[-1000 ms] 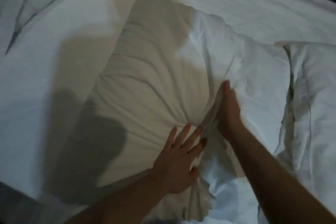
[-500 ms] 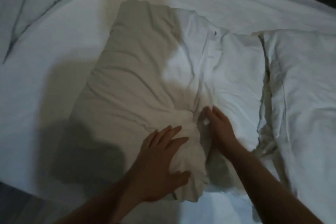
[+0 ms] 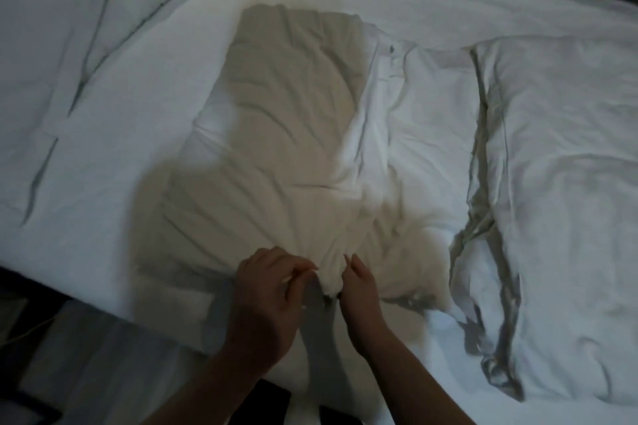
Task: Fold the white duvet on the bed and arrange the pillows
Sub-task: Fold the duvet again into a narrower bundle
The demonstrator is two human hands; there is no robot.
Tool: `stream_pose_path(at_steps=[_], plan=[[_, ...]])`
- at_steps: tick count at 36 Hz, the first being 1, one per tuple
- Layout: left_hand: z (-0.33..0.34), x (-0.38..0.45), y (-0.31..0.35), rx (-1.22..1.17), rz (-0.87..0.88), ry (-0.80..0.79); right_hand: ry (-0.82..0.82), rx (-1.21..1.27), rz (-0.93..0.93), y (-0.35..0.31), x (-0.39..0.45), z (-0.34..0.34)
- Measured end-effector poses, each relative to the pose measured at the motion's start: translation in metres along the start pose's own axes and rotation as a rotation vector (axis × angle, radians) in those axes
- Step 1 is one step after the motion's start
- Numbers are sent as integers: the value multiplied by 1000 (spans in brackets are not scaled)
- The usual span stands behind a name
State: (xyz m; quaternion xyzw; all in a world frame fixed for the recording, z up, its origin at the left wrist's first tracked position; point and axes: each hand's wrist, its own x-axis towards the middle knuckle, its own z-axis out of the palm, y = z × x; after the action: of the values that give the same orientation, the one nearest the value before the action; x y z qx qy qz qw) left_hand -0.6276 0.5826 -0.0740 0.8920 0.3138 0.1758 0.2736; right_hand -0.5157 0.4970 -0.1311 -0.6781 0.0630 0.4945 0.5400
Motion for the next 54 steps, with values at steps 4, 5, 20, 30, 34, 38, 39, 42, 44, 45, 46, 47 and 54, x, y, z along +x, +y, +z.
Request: stream_pose_path(at_steps=[4, 5, 20, 30, 34, 38, 39, 42, 44, 45, 46, 47, 54], plan=[[7, -10, -5, -13, -47, -78, 97, 79, 64, 7, 0, -5], [13, -12, -13, -13, -96, -116, 118, 62, 57, 12, 1, -10], [10, 19, -15, -184, -73, -228, 53, -143, -152, -22, 6, -16], [45, 26, -35, 24, -104, -431, 118, -261, -86, -2, 9, -31], [36, 22, -3, -79, -109, -379, 157, -292, -150, -13, -2, -61], [50, 17, 57, -280, -215, -346, 195, -374, -227, -32, -17, -120], [58, 16, 69, -323, -268, -356, 198, -384, -245, -38, -22, -135], [87, 17, 103, -310, -365, -427, 151, -392, -310, -60, -37, -176], [112, 20, 124, -317, -440, -480, 125, -383, -378, -76, -44, -206], [125, 22, 137, -338, -492, -510, 127, -385, -420, -82, -46, -222], [138, 23, 150, -366, -544, -547, 144, -392, -474, -87, -47, -238], [152, 25, 164, -386, -601, -595, 179, -422, -539, -90, -47, -256], [239, 27, 235, -200, -754, -564, 453, -945, -550, -57, -22, -394]])
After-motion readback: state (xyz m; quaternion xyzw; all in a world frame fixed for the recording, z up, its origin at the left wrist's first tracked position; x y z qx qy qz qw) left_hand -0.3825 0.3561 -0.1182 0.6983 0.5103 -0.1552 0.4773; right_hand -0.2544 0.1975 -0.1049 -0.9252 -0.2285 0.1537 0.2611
